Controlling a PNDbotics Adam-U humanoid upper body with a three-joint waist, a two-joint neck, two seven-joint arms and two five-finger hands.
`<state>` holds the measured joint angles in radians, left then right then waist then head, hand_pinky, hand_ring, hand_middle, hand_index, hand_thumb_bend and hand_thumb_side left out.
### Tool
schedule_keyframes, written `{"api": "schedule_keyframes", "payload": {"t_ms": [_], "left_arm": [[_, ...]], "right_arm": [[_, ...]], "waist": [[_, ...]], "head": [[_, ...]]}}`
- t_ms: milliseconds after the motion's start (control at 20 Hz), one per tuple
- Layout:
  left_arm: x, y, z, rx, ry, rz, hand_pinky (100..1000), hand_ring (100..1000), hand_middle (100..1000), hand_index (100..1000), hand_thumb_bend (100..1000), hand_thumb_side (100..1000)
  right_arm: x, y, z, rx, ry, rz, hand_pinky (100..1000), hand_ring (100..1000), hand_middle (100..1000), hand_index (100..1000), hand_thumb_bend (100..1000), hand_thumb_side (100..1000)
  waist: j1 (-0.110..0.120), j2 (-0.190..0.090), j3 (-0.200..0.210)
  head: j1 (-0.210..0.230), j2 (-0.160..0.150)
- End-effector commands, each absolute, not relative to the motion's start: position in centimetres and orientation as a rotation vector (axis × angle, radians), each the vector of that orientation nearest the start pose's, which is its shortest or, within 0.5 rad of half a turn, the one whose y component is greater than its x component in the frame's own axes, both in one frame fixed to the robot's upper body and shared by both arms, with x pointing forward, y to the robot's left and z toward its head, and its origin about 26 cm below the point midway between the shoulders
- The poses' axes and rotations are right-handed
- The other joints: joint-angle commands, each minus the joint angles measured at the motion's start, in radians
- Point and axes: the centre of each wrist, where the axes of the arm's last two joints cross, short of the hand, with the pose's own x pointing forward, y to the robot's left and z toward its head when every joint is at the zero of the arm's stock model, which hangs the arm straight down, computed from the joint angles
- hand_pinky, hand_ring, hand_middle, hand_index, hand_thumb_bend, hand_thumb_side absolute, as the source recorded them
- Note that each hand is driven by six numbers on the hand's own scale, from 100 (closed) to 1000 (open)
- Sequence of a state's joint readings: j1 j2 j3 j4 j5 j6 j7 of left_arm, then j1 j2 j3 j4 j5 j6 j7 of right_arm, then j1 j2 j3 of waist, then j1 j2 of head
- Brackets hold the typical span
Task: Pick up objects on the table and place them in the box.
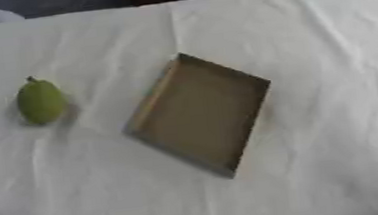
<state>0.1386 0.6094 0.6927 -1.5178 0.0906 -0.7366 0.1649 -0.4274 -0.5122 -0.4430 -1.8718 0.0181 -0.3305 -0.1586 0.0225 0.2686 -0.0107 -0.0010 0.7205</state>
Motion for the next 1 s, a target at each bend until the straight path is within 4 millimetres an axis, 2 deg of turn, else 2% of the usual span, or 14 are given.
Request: {"api": "schedule_keyframes", "payload": {"t_ms": [50, 250, 450, 750, 1000], "left_arm": [[17.7, 57.1, 13.8, 1.176, -2.259, -0.273, 716, 566, 669, 778, 100, 387], [17.8, 58.3, 14.4, 1.184, -2.232, -0.456, 728, 585, 687, 790, 100, 317], [18.6, 59.1, 15.7, 1.187, -2.11, -0.723, 745, 615, 716, 823, 100, 280], [21.7, 59.5, 18.2, 1.186, -1.934, -1.088, 766, 682, 753, 869, 100, 248], [25.2, 58.2, 21.0, 1.175, -1.867, -1.353, 783, 738, 783, 896, 100, 240]], "right_arm": [[29.3, -39.5, 29.0, 0.992, 3.294, -0.116, 718, 630, 617, 747, 100, 254], [29.3, -39.6, 29.0, 0.994, 3.294, -0.126, 718, 631, 617, 747, 100, 257], [29.4, -39.6, 29.1, 0.985, 3.294, -0.139, 718, 631, 617, 747, 100, 256], [29.7, -39.4, 29.1, 0.951, 3.304, -0.151, 718, 631, 617, 747, 100, 257], [30.0, -39.2, 29.0, 0.928, 3.315, -0.163, 719, 631, 618, 747, 100, 260]], "waist": [[0.001, -0.016, 0.0], [0.005, -0.013, 0.0], [0.008, -0.01, -0.002], [0.004, -0.009, -0.011], [0.004, -0.011, -0.022]], "head": [[0.004, 0.005], [0.003, 0.009], [0.001, 0.01], [0.013, 0.01], [0.027, 0.014]]}}
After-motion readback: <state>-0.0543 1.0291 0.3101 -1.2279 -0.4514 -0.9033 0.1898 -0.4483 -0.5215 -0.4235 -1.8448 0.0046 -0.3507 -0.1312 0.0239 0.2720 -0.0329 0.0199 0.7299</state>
